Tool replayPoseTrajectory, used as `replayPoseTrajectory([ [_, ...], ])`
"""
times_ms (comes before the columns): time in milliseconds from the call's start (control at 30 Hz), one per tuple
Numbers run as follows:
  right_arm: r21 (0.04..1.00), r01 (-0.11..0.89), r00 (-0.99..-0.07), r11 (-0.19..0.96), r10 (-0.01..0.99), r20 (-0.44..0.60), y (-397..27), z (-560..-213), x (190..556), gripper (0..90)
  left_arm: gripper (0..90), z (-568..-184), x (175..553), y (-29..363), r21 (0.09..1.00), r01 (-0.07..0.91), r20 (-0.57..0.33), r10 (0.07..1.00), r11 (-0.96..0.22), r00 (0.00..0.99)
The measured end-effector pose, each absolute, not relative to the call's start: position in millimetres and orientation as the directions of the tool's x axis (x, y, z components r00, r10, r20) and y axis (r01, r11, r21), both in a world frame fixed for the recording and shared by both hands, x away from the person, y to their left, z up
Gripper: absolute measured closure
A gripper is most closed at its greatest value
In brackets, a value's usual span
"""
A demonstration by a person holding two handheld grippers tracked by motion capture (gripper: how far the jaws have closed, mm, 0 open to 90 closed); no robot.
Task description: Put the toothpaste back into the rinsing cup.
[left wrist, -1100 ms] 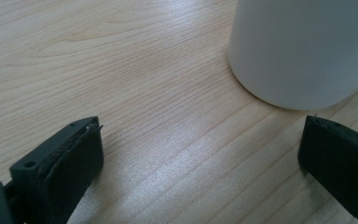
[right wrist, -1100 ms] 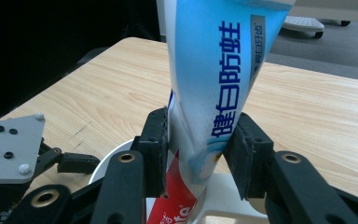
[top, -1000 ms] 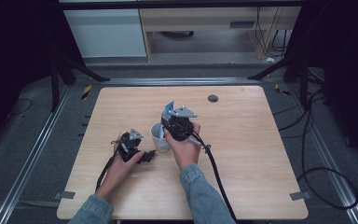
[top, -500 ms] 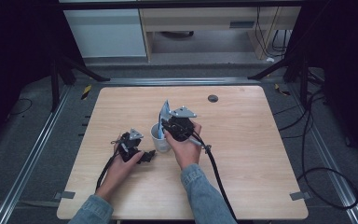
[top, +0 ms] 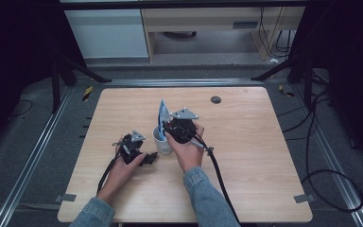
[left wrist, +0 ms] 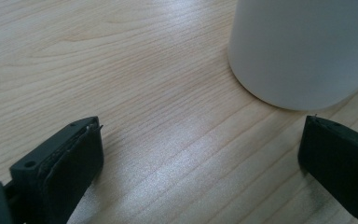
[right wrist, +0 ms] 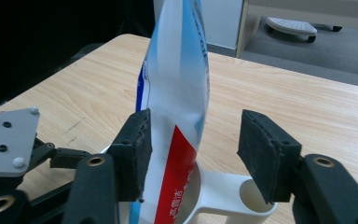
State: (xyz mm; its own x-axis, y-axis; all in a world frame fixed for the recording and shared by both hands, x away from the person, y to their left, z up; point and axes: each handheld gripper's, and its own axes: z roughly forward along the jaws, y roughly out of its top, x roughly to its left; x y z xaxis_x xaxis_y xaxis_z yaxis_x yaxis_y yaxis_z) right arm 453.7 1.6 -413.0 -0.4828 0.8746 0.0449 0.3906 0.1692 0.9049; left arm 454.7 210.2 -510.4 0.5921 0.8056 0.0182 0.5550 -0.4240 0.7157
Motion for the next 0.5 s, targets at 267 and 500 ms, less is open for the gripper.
replayPoseTrajectory([
  [267,0.909,0.371,-0.492,0.191,0.87,0.018,3.2,-406.8,452.5,32.4,0.0,-510.4,454.8,210.1,0.716,0.555,0.018,0.806,-0.424,0.592],
  [500,0.896,0.384,-0.511,0.223,0.86,0.005,0.8,-405.3,453.7,21.4,0.0,-510.4,455.0,210.0,0.716,0.555,0.018,0.806,-0.424,0.592],
])
